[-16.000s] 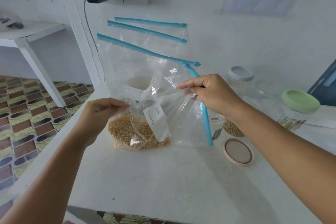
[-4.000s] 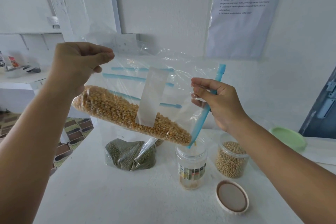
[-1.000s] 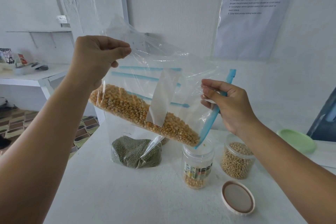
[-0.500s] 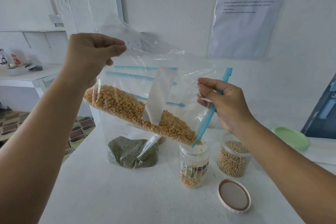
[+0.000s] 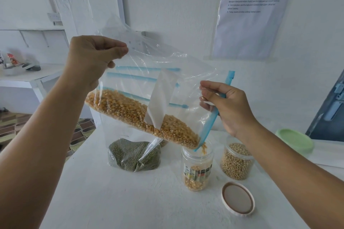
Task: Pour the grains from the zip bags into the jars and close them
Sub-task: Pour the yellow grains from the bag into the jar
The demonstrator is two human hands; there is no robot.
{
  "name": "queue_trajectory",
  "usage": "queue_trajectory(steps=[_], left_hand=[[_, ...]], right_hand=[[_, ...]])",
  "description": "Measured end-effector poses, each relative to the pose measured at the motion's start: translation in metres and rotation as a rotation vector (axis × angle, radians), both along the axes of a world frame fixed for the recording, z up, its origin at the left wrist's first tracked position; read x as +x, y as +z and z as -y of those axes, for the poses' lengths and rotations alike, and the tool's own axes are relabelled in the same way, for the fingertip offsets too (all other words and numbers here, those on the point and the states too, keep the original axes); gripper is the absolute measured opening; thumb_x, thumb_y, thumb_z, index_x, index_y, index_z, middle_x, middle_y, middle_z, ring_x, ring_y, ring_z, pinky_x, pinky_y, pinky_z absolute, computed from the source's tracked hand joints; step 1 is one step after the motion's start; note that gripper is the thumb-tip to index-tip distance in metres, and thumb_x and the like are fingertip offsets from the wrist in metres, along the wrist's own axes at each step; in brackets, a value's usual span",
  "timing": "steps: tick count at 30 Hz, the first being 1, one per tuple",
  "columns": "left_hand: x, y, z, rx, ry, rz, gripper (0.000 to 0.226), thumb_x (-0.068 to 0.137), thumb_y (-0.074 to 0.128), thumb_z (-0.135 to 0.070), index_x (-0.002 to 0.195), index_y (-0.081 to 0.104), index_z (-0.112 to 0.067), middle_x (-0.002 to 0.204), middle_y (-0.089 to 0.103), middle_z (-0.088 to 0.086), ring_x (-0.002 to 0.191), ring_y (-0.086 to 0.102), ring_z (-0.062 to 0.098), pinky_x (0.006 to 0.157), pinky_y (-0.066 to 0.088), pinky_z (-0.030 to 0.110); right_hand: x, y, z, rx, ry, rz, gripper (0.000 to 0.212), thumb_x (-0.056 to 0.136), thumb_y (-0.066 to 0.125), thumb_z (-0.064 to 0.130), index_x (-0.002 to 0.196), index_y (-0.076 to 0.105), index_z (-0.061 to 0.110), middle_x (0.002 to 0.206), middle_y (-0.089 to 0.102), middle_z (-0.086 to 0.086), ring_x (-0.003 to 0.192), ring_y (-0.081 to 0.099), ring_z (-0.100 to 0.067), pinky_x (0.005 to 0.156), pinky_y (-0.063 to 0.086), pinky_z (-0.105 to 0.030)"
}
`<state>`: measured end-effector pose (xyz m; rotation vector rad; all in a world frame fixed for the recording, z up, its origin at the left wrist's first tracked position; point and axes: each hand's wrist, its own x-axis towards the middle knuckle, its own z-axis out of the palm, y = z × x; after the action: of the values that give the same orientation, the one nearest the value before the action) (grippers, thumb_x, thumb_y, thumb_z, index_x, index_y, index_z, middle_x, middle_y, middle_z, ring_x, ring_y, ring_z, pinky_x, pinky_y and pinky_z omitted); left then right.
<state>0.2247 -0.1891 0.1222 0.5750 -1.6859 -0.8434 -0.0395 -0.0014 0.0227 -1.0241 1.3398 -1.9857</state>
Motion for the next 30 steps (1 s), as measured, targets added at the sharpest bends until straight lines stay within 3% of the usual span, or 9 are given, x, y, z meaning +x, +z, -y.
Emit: queue_trajectory(steps=[6,12,30], left_hand=[[0.0012,-0.0004,0.0020,0.002,-0.008,0.005,0.010,0.082,0.088,-0.021,0.088,0.083,-0.026,0.078,0.078,-0.003,0.072,0.060,0.021,0.064,0.051,0.023],[-0.0003,0.0020,0.0007,-0.009,0.008,0.015,0.012,0.083,0.087,-0.021,0.094,0.081,-0.022,0.074,0.076,-0.007,0.060,0.057,0.009,0.063,0.051,0.020],[-0.0058,0.0022,0.0026,-0.005,-0.009,0.006,0.013,0.081,0.089,-0.023,0.092,0.082,-0.023,0.078,0.077,-0.004,0.067,0.059,0.016,0.067,0.052,0.026]], right_hand=[[-0.0001,0.0010,0.0017,0.006,0.003,-0.011,0.023,0.093,0.074,0.003,0.114,0.079,0.013,0.107,0.078,-0.007,0.087,0.072,-0.020,0.083,0.062,-0.035],[-0.0016,0.0024,0.0020,0.009,-0.003,-0.038,0.023,0.093,0.074,0.005,0.113,0.080,0.015,0.109,0.078,-0.008,0.088,0.072,-0.020,0.086,0.062,-0.038],[-0.0024,-0.0001,0.0004,0.003,-0.008,-0.019,0.023,0.093,0.074,0.004,0.113,0.079,0.013,0.108,0.078,-0.009,0.086,0.072,-0.020,0.081,0.062,-0.033]])
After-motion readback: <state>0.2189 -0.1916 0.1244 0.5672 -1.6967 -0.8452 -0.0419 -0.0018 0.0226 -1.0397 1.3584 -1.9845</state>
